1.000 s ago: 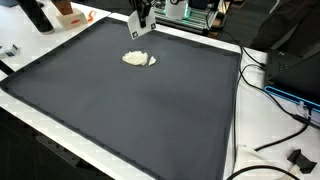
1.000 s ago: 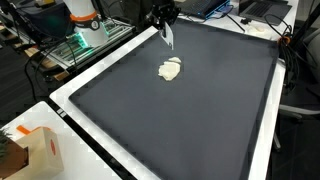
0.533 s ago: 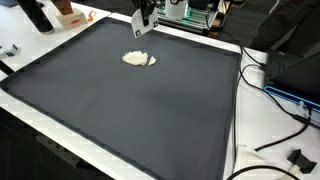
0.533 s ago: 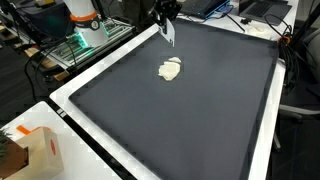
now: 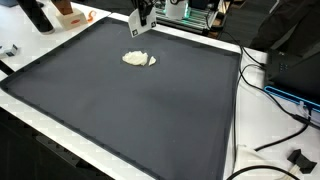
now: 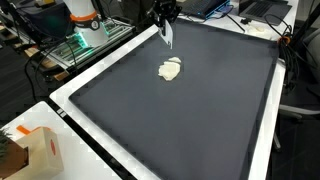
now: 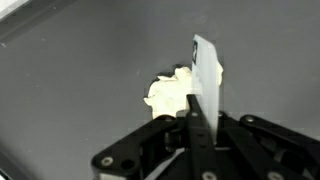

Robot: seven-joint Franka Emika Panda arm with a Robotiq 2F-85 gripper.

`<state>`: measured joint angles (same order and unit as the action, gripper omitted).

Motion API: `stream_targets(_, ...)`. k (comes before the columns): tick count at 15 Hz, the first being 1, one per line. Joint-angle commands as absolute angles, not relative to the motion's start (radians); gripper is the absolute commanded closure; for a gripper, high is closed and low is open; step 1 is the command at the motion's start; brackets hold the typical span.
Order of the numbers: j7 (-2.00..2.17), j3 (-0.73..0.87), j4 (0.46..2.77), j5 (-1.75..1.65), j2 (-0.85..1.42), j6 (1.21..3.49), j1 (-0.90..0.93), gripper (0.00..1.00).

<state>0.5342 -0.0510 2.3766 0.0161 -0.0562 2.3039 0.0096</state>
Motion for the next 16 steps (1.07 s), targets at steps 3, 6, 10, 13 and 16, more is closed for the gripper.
stream_targets(3,0.957,-0.056,2.322,-0.262,0.011,2.280,0.008,0.99)
stream_targets(6,1.170,-0.048,2.276,-0.396,0.061,2.219,0.025,0.99)
stream_targets(10,1.347,-0.038,2.207,-0.485,0.136,2.091,0.054,0.99)
stream_targets(13,1.404,-0.032,2.161,-0.498,0.187,2.003,0.075,0.99)
stream_targets(16,1.431,-0.026,2.118,-0.494,0.232,1.935,0.095,0.99)
